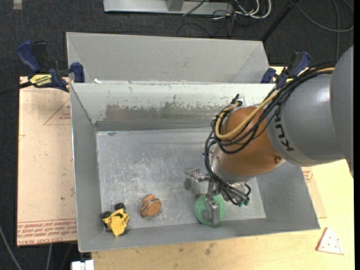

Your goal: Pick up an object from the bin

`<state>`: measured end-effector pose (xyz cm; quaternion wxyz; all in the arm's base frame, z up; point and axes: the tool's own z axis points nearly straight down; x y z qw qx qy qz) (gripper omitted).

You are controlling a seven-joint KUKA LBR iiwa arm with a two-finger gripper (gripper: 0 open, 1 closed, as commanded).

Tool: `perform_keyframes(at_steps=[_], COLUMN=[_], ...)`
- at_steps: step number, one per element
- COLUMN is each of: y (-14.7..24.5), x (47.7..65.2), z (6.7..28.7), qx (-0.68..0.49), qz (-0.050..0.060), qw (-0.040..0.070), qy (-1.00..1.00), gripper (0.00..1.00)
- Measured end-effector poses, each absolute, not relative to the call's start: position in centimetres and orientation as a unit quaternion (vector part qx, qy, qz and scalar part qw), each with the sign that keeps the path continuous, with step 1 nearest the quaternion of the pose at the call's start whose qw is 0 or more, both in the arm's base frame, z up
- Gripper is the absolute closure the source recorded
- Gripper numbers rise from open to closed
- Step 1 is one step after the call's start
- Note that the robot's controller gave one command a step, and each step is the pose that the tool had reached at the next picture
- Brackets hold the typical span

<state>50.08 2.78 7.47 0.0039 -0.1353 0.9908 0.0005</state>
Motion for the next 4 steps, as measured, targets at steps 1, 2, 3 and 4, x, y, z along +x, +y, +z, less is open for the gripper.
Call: perform_keyframes(at_steps=[1,2,3,4], y=[-2.8,-2.8,-2.2,-5.7], x=[52.8,52.8,51.9,56.0], z=[7.3,7.3,7.6,17.5], qx=[-0.06,-0.06,-0.14,-0.325], qz=[0.002,0.002,0.0,0.001], qw=[0.001,0.001,0.007,0.001], qy=[0.998,0.998,0.99,0.946], gripper=[1.0,1.0,1.0,1.0])
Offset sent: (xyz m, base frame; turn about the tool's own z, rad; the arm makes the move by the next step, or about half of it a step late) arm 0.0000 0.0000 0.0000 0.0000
